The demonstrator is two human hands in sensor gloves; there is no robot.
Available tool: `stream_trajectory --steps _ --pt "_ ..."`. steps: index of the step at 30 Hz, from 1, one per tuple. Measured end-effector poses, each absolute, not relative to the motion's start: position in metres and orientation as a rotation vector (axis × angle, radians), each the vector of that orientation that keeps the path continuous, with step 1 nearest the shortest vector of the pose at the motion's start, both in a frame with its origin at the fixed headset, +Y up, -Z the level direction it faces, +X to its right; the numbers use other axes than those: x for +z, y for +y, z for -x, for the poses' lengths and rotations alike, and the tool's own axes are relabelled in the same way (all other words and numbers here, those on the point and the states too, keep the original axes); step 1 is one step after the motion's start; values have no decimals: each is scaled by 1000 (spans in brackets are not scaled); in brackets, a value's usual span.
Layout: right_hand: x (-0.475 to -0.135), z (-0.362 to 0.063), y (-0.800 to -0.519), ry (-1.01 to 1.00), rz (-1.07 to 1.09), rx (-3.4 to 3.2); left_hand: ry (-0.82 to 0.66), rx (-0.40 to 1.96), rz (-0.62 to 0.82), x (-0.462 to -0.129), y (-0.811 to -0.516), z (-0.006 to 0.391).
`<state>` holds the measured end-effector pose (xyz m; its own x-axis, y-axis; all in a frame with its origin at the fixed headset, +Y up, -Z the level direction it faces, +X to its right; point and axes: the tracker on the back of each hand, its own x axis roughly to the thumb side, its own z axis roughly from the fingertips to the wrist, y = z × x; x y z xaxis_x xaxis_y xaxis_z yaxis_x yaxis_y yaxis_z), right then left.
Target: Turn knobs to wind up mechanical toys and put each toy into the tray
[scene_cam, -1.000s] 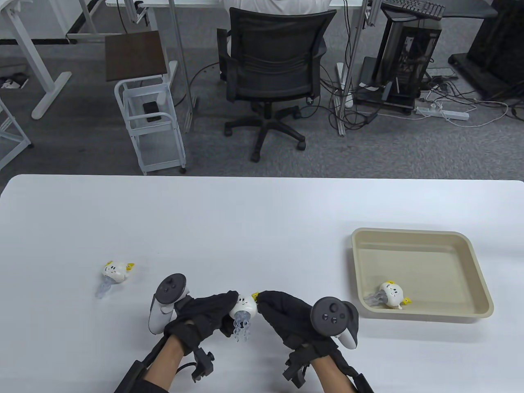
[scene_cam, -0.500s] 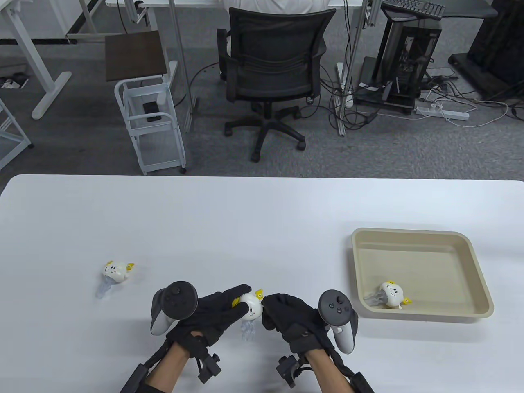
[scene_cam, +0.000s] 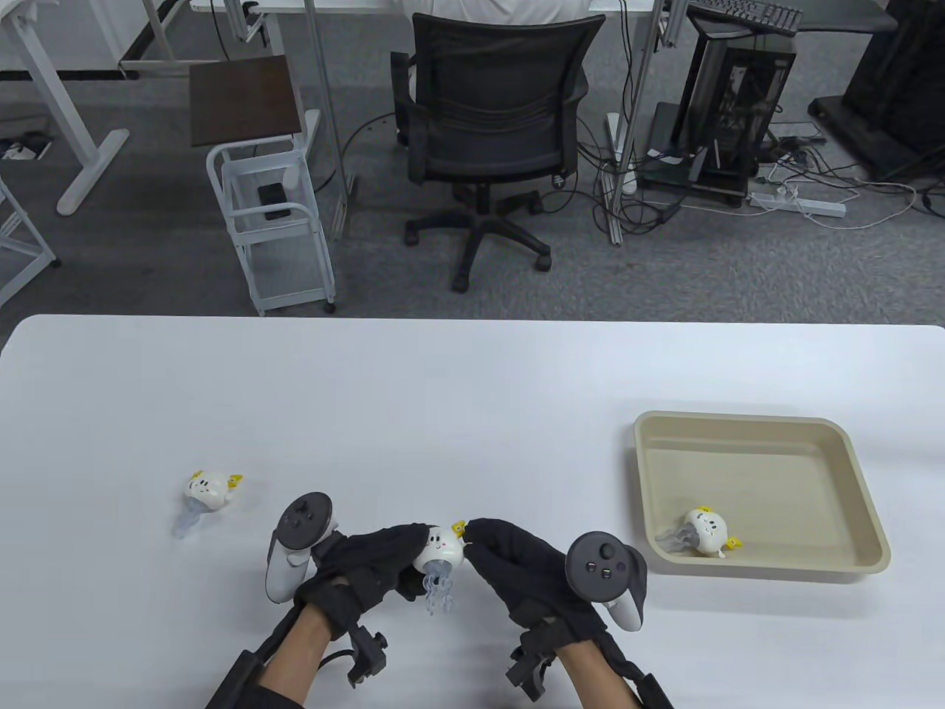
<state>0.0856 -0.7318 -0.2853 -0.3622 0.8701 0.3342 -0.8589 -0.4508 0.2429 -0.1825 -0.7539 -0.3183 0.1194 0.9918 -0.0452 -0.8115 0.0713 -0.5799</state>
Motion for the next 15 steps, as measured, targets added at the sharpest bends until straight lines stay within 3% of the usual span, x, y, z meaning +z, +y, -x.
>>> stream_trajectory --steps 3,11,15 --pt "-286 -87 -733 27 -472 1977 -412 1394 499 -317 -752 181" --pt "-292 -89 -753 217 -184 1800 -558 991 195 -303 -728 168" --pt "-294 -90 -757 270 -129 1764 -587 914 155 -300 -725 164"
